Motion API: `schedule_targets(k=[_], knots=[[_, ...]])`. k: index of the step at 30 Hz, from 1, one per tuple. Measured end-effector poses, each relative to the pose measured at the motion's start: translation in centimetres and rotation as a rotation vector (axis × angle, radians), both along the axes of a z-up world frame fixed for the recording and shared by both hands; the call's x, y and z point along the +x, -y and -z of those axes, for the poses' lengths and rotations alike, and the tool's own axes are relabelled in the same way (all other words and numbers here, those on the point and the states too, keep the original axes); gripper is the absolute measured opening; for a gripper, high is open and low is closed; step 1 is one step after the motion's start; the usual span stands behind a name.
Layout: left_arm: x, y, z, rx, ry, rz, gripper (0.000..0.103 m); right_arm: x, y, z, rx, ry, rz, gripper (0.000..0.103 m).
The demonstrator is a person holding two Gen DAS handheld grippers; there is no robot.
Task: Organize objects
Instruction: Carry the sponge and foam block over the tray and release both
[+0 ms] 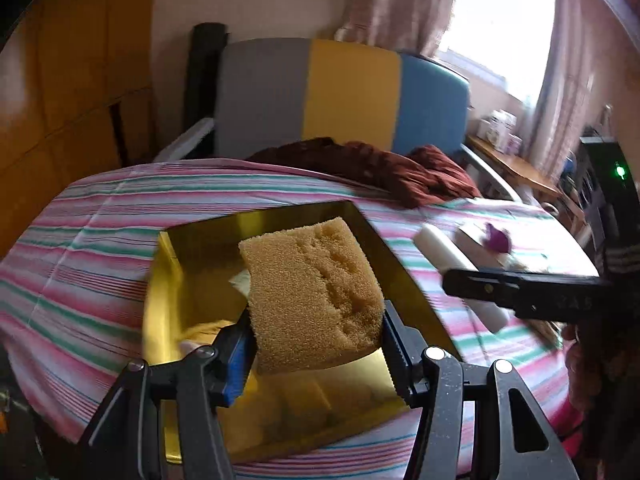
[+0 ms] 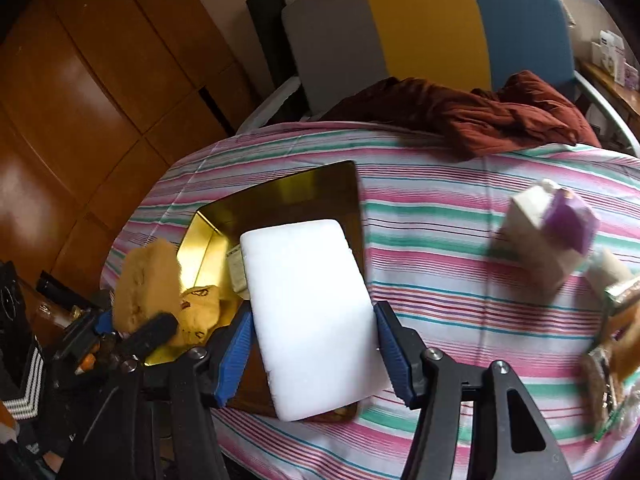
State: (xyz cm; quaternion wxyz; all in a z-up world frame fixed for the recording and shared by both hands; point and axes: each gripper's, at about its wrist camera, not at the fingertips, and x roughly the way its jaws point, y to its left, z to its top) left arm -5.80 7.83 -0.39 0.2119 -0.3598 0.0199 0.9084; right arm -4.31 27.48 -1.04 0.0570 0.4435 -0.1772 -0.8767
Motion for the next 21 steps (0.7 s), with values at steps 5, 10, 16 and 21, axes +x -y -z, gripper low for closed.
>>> schedule_targets(k=[5,10,16,21], knots=[[-2.5,2.7,0.4,-0.022,0.006,-0.069,0.058,-2.1,1.3,0.4,-0.004,0.015,0.004,0.06],[-5.8,4.2,1.5,-0.052,0.024,-0.126,0.06,-4.5,2.3,0.3,-0.006,0.017,0.015,0.061],[-8.4,5.6,2.3,-0.068,0.06,-0.193,0.079,-7.5,3.1,-0.8,-0.03,-0.04,0.068,0.078],[-7.4,6.2,2.4,-0.066,0.057,-0.213,0.081,-6.9,3.7,0.1,-0.035,-0.02,0.057,0.078]])
